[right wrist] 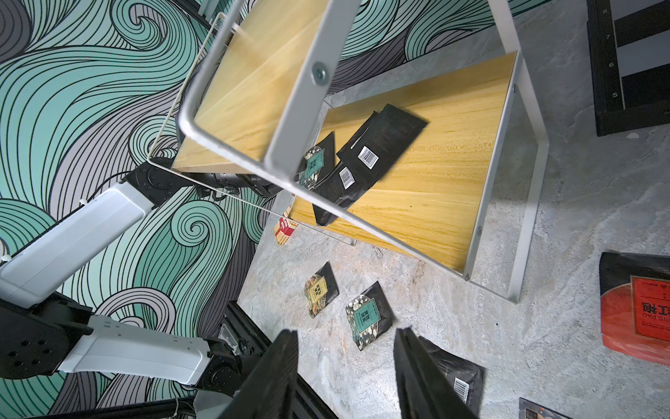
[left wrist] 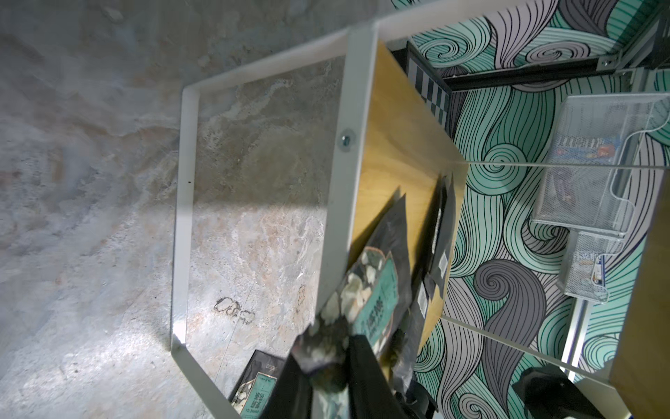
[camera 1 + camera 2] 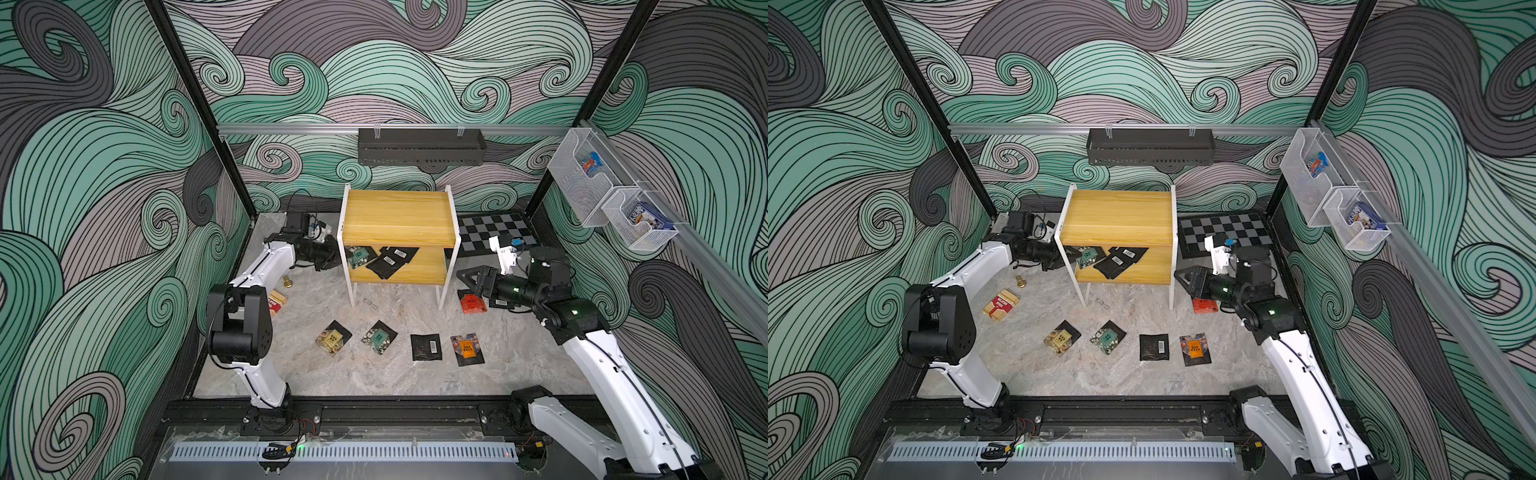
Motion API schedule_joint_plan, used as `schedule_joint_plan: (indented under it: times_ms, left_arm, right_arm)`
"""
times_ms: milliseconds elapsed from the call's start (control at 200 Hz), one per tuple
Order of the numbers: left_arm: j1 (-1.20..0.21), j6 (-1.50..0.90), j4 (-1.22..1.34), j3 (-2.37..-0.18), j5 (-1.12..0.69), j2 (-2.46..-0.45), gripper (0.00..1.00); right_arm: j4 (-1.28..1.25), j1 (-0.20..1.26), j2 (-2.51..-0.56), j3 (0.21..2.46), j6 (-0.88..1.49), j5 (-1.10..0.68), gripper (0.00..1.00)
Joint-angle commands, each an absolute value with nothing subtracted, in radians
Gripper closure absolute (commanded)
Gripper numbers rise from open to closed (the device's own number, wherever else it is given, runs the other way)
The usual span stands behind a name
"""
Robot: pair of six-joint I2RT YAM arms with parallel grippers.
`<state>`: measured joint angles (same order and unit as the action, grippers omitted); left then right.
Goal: Remove the tea bags from the shelf
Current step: Pick up the tea bag from the shelf.
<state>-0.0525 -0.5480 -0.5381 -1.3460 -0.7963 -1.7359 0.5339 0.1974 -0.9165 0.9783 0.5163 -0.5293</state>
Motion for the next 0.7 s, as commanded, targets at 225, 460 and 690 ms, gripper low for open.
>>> schedule_joint_plan:
  times_ms: [225, 460, 690]
  left_arm:
    - [-0.006, -0.534, -0.589, -1.359, -0.780, -1.671, 0.99]
    - [0.059, -0.560, -0.572, -1.323, -0.793, -1.597, 1.00]
    - [0.145, -0.592, -0.541, -1.239, -0.790, -1.486, 1.00]
  right_arm:
    - [0.511, 0.202, -0.929, 0.977, 0.515, -0.532, 0.53]
    - [0.509, 0.202, -0.920, 0.972, 0.511, -0.531, 0.52]
    - [0.510, 0.202, -0.917, 0.974, 0.508, -0.529, 0.52]
